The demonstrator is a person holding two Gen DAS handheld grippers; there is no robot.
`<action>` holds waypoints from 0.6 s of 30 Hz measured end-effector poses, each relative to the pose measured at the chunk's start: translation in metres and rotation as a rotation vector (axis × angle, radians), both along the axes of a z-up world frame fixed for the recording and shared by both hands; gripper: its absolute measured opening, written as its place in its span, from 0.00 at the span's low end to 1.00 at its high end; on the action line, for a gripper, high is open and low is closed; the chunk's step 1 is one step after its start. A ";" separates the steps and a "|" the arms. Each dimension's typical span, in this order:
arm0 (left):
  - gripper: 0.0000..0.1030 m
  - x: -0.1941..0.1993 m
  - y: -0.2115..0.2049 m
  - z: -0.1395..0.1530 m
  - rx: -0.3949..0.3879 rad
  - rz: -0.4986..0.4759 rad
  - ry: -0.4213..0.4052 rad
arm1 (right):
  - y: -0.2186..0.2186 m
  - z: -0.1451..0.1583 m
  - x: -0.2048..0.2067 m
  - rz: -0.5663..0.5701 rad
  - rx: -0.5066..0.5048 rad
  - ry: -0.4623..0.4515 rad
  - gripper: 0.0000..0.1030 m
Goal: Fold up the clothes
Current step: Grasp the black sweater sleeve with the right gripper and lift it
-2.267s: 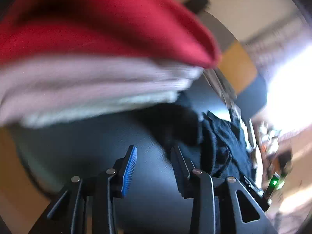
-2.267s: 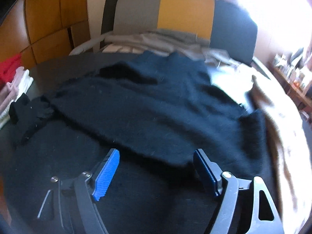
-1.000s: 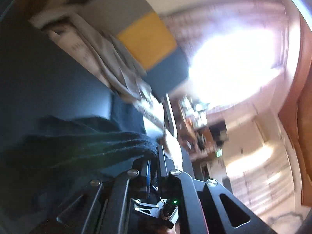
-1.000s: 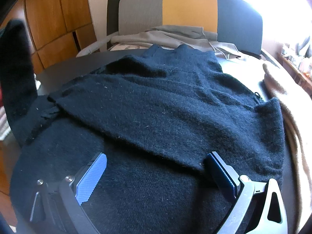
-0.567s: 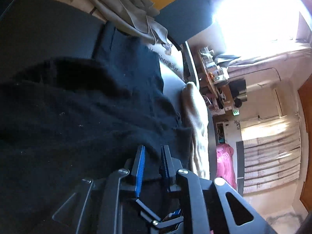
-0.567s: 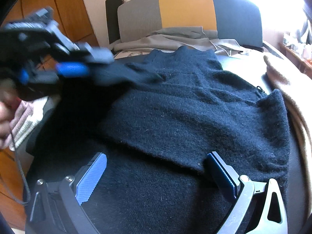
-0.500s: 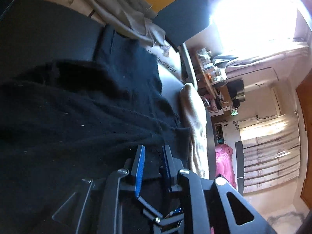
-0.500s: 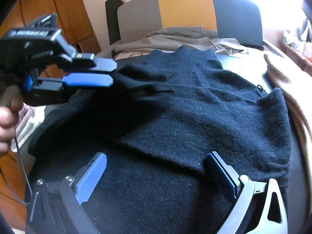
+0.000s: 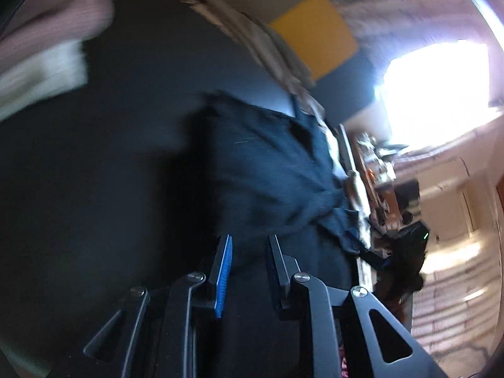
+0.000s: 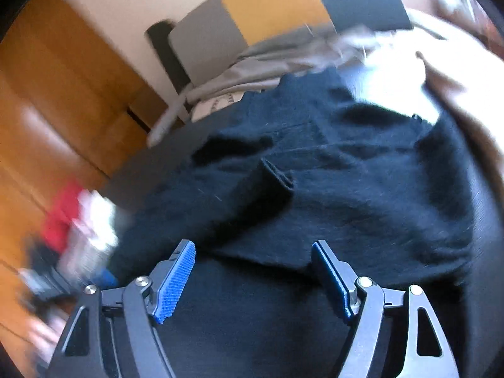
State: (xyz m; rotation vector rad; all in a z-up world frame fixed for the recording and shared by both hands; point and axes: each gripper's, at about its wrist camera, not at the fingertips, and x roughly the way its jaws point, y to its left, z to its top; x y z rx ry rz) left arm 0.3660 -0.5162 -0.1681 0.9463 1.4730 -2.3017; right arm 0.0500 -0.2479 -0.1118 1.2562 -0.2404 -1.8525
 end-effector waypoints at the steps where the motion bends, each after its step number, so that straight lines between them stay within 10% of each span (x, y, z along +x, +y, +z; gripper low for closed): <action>1: 0.20 0.008 0.000 -0.004 -0.012 0.015 -0.017 | -0.002 0.001 -0.008 -0.012 -0.032 -0.067 0.79; 9: 0.21 0.031 -0.002 -0.018 0.018 0.054 -0.024 | -0.032 -0.030 -0.051 -0.139 0.012 -0.421 0.81; 18: 0.21 0.029 0.002 -0.021 0.049 0.062 -0.026 | -0.054 -0.033 -0.045 -0.204 0.039 -0.334 0.63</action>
